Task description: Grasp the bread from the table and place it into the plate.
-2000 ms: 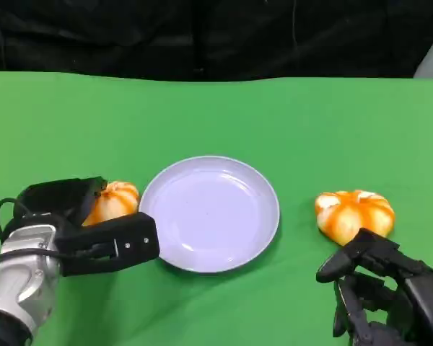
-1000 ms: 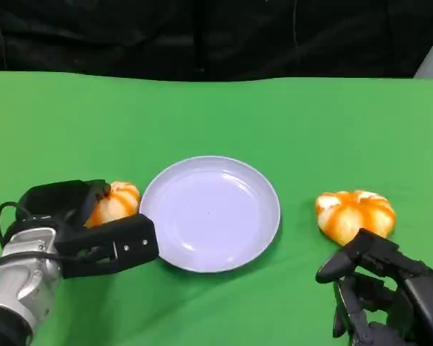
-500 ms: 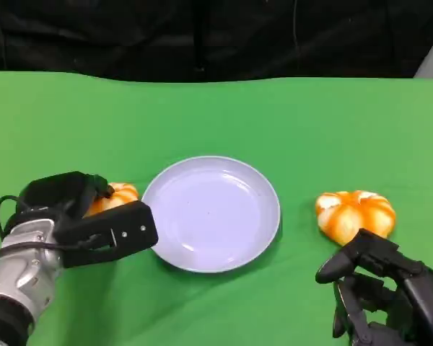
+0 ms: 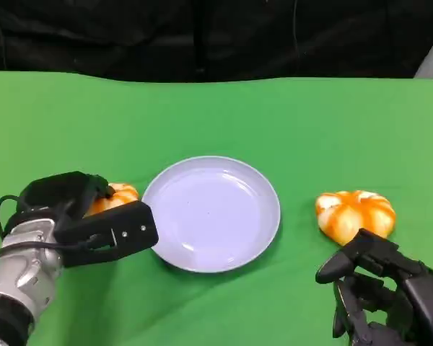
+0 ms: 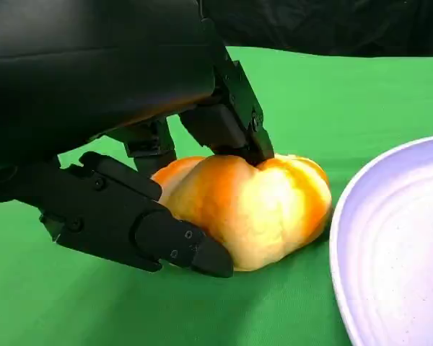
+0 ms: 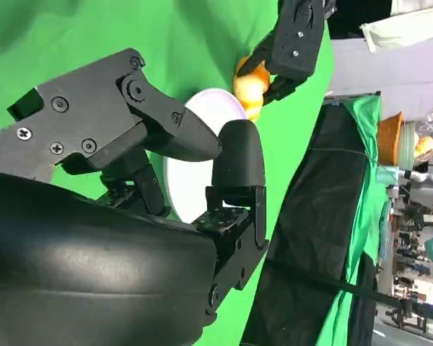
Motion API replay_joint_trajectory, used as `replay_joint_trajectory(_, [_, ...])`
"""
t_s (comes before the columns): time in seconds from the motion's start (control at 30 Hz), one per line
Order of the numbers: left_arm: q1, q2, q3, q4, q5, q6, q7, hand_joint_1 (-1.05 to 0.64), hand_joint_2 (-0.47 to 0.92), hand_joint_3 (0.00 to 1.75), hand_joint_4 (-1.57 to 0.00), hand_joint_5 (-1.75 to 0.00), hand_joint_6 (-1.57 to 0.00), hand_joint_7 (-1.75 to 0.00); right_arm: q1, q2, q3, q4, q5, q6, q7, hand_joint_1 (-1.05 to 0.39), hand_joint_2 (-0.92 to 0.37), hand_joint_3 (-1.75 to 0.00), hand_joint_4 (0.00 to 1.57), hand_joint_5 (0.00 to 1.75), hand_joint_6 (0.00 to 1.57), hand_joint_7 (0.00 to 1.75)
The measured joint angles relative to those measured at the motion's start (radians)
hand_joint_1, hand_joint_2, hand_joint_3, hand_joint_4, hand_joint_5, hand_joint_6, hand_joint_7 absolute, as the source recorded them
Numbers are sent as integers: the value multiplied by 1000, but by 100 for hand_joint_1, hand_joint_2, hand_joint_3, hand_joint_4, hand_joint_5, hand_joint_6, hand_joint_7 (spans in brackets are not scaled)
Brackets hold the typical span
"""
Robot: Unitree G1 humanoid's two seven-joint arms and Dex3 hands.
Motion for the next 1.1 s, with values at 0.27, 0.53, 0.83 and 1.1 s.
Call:
replay_joint_trajectory(0.27, [18, 0, 11, -38, -2, 1, 28, -12, 92, 17, -71, -172, -81, -94, 0, 0, 0, -1, 0, 0, 0, -8, -67, -104, 73, 175, 64, 158])
replay_joint_trajectory(0.53, [58, -2, 32, -139, -3, 3, 82, -12, 92, 19, -71, -175, -72, -116, 1, 0, 0, -4, 1, 0, -1, -8, -67, -104, 73, 175, 65, 157])
replay_joint_trajectory(0.83, [58, -2, 34, -141, -3, 6, 83, -12, 92, 19, -71, -175, -71, -118, 1, 0, 0, -5, 1, 0, -1, -8, -67, -104, 73, 175, 65, 157])
replay_joint_trajectory(1.1, [58, -2, 35, -141, -3, 6, 83, -12, 91, 18, -71, -175, -68, -127, 1, 0, 0, -5, 1, 0, -1, -8, -67, -104, 73, 175, 65, 157])
